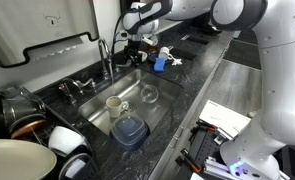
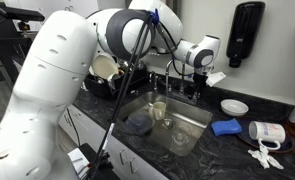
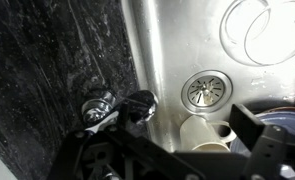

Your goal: Open the tap on the right

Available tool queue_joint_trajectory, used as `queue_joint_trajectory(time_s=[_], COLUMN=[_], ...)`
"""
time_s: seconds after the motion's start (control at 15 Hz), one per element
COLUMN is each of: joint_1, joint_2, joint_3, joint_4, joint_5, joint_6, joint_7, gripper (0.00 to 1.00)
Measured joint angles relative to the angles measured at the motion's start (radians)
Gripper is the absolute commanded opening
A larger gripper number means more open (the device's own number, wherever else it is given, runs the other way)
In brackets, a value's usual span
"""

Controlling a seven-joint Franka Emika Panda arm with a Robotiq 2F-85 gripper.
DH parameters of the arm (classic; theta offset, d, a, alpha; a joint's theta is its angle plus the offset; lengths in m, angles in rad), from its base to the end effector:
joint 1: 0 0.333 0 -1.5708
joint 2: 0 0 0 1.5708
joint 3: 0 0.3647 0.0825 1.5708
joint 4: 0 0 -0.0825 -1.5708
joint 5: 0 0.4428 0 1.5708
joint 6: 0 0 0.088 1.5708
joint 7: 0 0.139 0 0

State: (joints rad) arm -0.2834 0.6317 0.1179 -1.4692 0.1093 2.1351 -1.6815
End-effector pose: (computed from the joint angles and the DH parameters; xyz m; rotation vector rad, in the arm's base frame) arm 0.7866 -0.1391 0.2936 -2.3088 -2.0152 -0.2337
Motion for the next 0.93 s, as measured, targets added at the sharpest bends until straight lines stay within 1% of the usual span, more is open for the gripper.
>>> queue_joint_trajectory(time_s=[0.33,0.47,0.6,0.8,0.93], joint_1=[0.000,0.002,0.017,0.054,0.070], joint_2=[0.004,0.004,0.004,0.001,-0.007], joint_3=[0.001,0.000,-0.020,-0.067,-0.084], joint_4=[0.000,0.000,0.000,-0.001,-0.002], joint_5=[0.038,0.039,0.021,-0.037,-0.068], joint_6=[-0.027,-0.029,-0.020,0.019,0.038], joint_7=[-0.065,-0.067,-0.028,0.071,0.118], gripper=[1.00,1.00,1.00,1.00,1.00])
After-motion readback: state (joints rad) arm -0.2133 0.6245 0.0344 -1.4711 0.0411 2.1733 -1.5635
